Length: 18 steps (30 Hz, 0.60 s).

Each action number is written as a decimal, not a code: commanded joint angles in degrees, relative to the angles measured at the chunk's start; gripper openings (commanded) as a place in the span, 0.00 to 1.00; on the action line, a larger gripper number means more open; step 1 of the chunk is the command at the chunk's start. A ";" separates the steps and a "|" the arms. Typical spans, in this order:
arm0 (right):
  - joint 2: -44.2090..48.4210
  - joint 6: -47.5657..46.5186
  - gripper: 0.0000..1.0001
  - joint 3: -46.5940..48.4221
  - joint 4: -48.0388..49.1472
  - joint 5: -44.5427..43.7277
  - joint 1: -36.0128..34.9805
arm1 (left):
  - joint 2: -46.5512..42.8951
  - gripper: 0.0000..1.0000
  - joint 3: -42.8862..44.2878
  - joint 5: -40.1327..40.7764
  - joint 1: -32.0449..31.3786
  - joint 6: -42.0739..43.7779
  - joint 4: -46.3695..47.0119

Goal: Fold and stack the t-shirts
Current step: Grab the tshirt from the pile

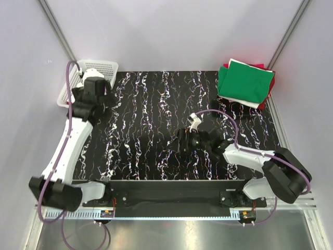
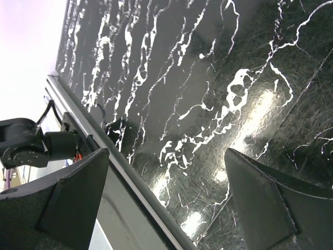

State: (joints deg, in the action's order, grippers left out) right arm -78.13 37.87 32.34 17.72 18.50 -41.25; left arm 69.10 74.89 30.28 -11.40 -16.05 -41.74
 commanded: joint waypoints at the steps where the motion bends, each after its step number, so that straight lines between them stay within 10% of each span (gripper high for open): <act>1: 4.38 -0.69 1.00 -0.61 3.20 -0.75 -0.05 | 7.41 0.98 6.57 -5.13 4.09 -0.99 2.36; 18: -3.34 -1.48 1.00 2.03 6.54 6.81 -0.05 | 46.45 0.82 32.75 -11.39 17.64 -3.11 -0.18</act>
State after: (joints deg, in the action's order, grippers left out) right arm -80.68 37.45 32.25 20.40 23.66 -41.25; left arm 112.18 101.69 19.75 5.19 -18.61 -41.60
